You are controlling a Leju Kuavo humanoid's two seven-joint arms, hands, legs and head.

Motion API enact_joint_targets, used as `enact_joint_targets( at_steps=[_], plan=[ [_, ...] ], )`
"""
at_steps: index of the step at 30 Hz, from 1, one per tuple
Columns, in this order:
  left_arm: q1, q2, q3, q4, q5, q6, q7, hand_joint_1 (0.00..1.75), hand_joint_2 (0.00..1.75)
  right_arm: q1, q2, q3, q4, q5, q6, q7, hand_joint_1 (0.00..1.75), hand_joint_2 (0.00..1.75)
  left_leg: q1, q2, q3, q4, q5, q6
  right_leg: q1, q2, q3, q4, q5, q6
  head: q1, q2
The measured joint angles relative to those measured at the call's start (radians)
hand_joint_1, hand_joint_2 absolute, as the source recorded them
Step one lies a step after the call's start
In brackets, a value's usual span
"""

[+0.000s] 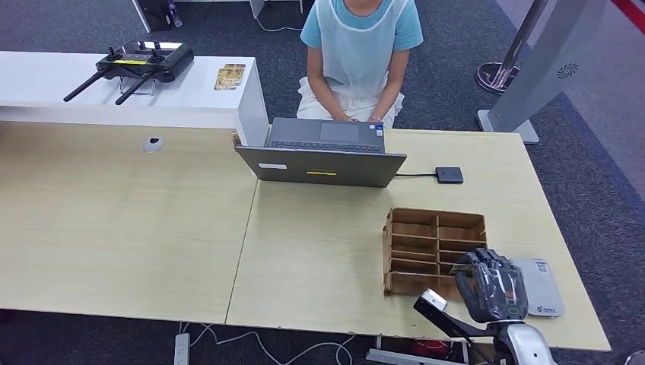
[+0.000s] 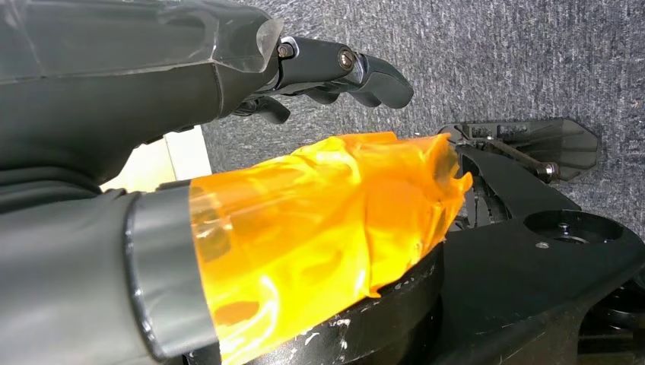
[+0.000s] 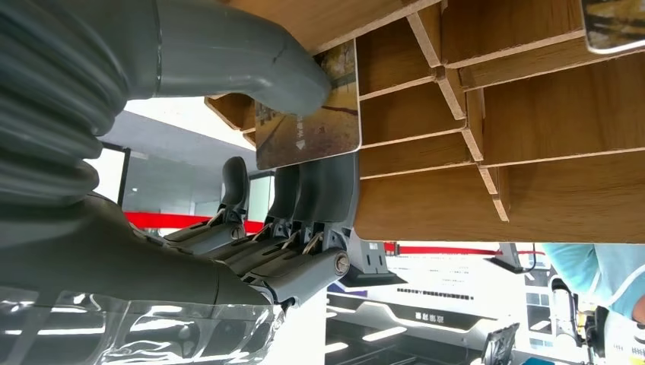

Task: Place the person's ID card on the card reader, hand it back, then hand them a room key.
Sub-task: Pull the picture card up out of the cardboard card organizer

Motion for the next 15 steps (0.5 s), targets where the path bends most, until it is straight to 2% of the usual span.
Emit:
enact_joint_targets(
  at_steps=[4,9,15],
  plan=[
    [0.000,0.000,0.000,0.000,0.000,0.000,0.000,0.00,0.00,0.001,0.000,0.000,0.000,0.000,-0.002,0.000,1.19,1.75,0.000,0.000,0.000,0.000,0.000,0.000,0.000,0.000,0.000,0.000,0.000,0.000,0.000,0.000],
    [0.000,0.000,0.000,0.001,0.001,0.000,0.000,0.00,0.00,0.006,0.000,-0.003,-0.003,0.000,-0.003,0.000,1.12,1.75,0.000,0.000,0.000,0.000,0.000,0.000,0.000,0.000,0.000,0.000,0.000,0.000,0.000,0.000],
    [0.000,0.000,0.000,0.002,0.001,0.000,0.000,0.00,0.00,0.012,0.000,-0.009,-0.003,-0.011,-0.005,0.002,1.27,1.75,0.000,0.000,0.000,0.000,0.000,0.000,0.000,0.000,0.000,0.000,0.000,0.000,0.000,0.000]
  ],
)
